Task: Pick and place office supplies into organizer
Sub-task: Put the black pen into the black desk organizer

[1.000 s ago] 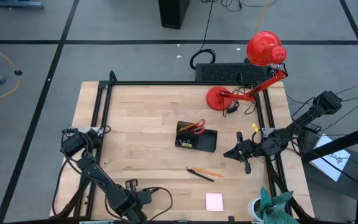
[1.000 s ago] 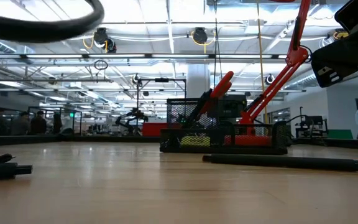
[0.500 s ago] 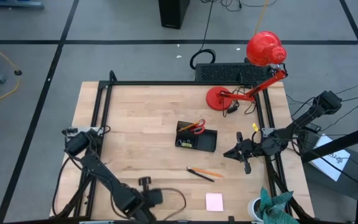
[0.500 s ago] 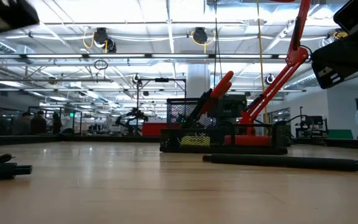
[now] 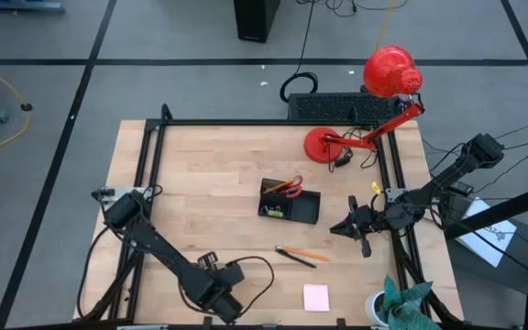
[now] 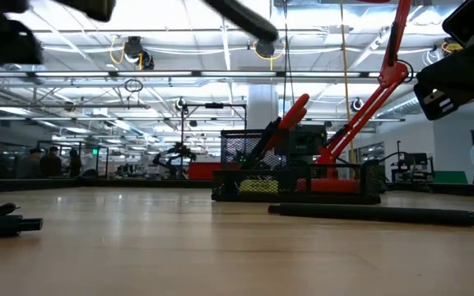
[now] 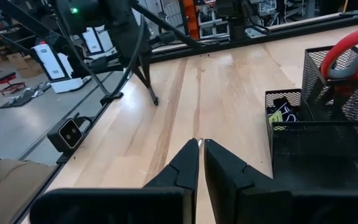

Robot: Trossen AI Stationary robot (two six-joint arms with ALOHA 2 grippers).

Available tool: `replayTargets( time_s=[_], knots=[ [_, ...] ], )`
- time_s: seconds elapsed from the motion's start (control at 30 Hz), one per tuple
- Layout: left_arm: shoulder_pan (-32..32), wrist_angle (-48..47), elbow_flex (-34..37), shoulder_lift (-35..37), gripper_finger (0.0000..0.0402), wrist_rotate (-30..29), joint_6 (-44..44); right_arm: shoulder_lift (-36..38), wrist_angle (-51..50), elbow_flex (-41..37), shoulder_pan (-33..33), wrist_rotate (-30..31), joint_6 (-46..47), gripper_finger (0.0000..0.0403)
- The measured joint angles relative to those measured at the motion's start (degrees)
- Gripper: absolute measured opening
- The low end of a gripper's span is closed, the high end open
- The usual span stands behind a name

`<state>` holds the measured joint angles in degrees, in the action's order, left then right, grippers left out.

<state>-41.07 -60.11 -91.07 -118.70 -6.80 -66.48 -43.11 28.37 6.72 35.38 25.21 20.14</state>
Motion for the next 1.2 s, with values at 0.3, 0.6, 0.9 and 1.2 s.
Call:
replayTargets(
  time_s=[0.3,0.6,0.9,1.2],
  knots=[
    [-0.03,0.3,-0.13,-1.1,0.009,1.58,0.16,0.0,0.09,0.0,-0.02,0.08,-0.94,0.0018],
    [1.8,0.27,-0.13,-1.1,0.02,1.03,2.08,0.0,0.12,0.0,-0.02,0.15,-1.09,0.0018],
    [2.31,9.92,9.54,-0.4,0.0203,2.2,1.33,0.0,0.12,0.0,-0.02,0.21,-1.14,0.0018],
    [1.86,18.5,16.87,0.36,0.0158,0.74,2.42,0.01,0.12,0.0,-0.02,0.35,-1.33,0.0018]
  ],
)
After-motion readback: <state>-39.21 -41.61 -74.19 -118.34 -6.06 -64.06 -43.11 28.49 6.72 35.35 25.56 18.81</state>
